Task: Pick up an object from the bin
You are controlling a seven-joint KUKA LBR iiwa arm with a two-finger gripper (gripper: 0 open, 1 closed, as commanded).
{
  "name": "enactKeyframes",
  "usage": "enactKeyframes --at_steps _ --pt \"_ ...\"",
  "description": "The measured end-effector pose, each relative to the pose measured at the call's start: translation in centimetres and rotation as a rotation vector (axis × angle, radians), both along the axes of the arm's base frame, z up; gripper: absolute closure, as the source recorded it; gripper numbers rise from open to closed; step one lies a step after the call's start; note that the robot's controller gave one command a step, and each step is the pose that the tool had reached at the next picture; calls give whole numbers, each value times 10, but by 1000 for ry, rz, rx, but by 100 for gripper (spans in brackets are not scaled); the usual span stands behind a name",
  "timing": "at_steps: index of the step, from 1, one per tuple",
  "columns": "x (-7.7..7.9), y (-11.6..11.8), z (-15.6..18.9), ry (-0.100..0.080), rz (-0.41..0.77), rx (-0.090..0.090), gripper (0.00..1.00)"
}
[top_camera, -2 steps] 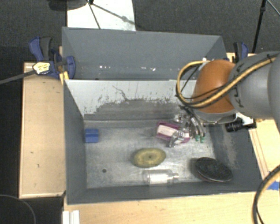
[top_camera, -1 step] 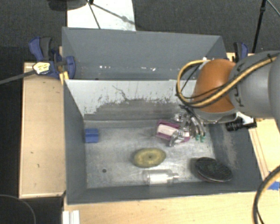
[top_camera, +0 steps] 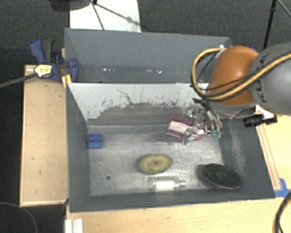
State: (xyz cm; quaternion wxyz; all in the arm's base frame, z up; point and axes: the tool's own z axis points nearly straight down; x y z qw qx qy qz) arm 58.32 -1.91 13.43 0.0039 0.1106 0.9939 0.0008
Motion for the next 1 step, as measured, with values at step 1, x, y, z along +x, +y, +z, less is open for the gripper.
enactKeyframes --at_steps 1 --pt "1 0 32 1 2 0 100"
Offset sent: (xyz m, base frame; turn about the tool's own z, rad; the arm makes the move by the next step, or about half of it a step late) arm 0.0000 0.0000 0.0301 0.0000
